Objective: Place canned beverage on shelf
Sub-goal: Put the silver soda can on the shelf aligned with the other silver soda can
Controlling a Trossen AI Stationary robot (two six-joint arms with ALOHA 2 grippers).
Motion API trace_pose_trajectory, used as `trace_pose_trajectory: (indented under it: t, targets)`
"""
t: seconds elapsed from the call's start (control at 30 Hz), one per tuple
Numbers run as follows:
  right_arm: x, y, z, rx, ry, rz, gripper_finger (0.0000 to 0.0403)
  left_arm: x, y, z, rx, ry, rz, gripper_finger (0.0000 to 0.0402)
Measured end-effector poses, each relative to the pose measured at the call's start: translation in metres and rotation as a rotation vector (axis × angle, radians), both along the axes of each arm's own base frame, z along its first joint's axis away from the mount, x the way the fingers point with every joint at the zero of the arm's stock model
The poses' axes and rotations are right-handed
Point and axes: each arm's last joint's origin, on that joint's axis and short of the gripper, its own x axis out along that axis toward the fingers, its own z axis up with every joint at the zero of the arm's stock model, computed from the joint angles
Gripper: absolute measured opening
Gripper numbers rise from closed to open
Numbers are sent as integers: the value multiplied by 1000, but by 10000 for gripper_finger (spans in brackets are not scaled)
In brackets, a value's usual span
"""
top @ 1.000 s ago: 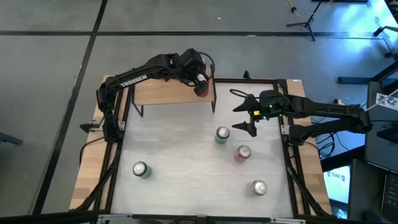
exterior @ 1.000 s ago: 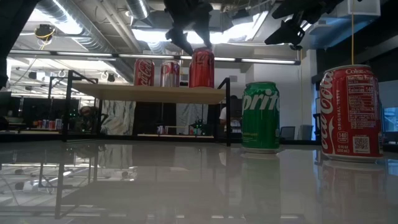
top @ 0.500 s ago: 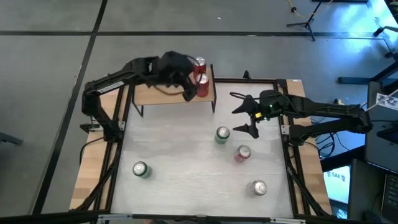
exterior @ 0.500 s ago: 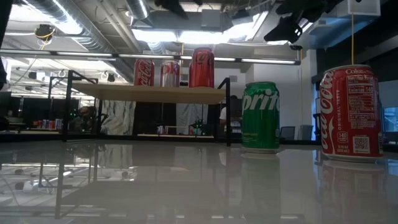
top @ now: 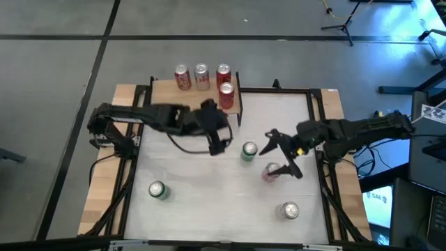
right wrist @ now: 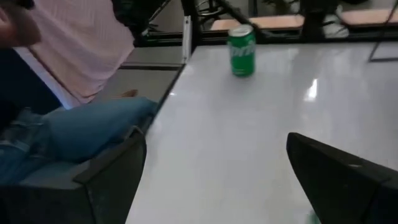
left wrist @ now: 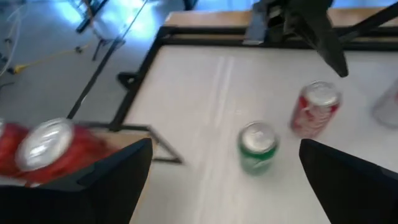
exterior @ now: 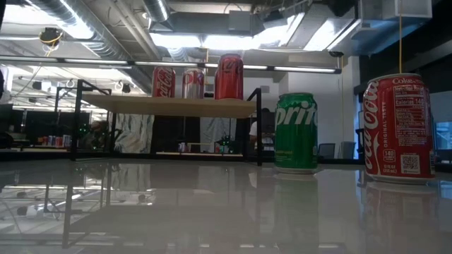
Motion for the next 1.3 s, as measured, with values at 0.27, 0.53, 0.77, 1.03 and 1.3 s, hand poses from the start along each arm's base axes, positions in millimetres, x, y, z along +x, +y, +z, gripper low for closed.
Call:
trace_pose_trajectory:
  t: [0.27,0.53,0.77,1.03,1.3]
  targets:
    - [-16,47,1,111,84,-60,383,17,-27,-61,23,-38,-103,395]
    - [-43,79,15,233,195,-118,383,20,-36,-90,-6,-82,-132,395]
    - [-57,100,13,419,325,-179,383,21,-43,-94,-13,-121,-151,395]
    - [-59,106,7,456,421,-198,383,21,-43,-94,-13,-122,-153,395]
    - [-60,107,7,469,447,-176,383,21,-43,-94,-13,-121,-153,395]
